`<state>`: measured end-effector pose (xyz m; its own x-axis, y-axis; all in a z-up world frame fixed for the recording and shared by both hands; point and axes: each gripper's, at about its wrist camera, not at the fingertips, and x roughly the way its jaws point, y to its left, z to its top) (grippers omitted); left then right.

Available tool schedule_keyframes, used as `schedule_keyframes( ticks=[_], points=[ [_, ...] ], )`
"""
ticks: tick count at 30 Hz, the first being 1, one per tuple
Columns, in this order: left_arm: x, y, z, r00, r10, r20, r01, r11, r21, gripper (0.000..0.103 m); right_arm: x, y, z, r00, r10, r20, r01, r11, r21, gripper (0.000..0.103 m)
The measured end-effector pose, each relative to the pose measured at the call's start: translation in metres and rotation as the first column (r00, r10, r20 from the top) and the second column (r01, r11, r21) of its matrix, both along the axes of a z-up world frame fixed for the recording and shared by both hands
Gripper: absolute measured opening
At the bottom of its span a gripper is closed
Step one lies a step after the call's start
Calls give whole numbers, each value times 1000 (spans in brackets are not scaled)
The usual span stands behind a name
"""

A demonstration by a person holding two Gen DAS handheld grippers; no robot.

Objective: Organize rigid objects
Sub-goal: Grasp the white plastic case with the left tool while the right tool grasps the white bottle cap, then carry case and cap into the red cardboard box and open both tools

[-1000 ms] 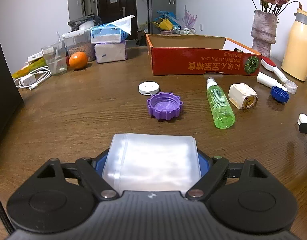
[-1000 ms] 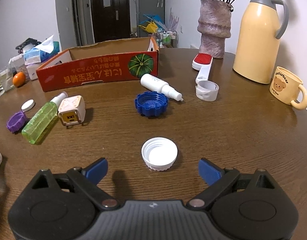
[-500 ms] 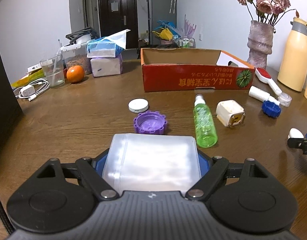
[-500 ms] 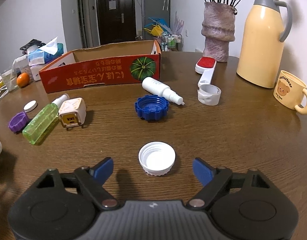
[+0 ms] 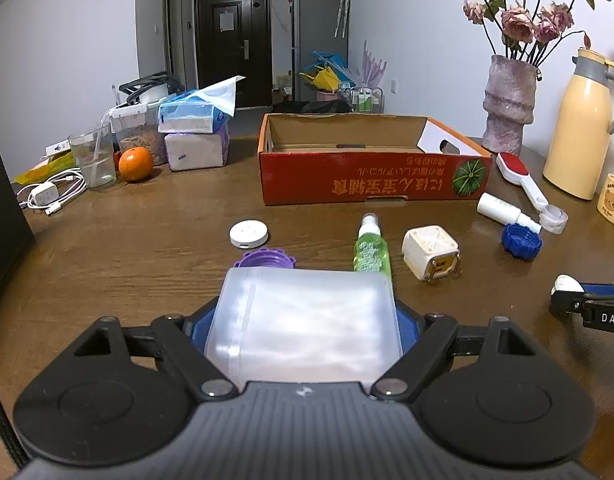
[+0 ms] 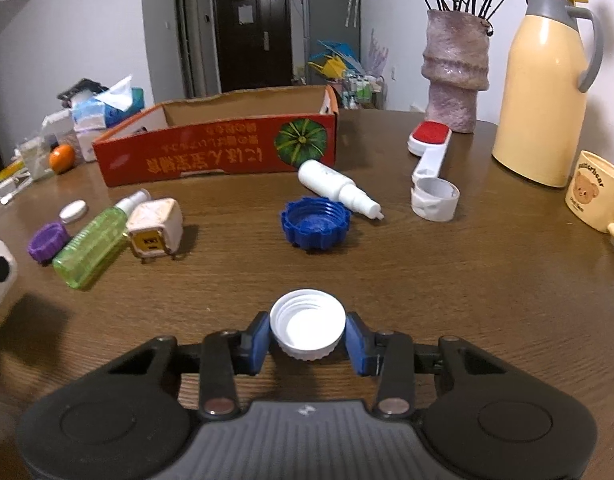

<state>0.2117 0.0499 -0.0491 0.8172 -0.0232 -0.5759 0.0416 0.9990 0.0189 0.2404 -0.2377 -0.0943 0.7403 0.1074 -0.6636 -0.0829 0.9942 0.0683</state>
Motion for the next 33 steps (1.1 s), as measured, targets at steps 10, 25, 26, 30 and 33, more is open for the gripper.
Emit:
schedule_keyframes(
  ticks=[10, 25, 26, 30, 33],
  points=[
    [9, -13, 18, 999, -6, 35, 6, 1000, -8, 83, 4, -1, 20, 998, 23, 58, -24, 1000, 9, 39],
    [44, -32, 49, 996, -7, 89, 11, 999, -44, 83, 35, 13, 55, 987, 84, 135, -86, 996, 8, 39],
    [48, -33, 50, 996, -6, 91, 10, 999, -52, 83, 38, 13, 57, 986, 91, 141, -94, 995, 13, 39],
    [61, -36, 55, 995, -1, 101, 9, 997, -77, 83, 51, 18, 64, 982, 98, 164, -102, 995, 20, 39],
    [71, -39, 59, 994, 6, 111, 5, 996, -93, 83, 59, 22, 69, 979, 100, 179, -107, 994, 26, 39]
  ],
)
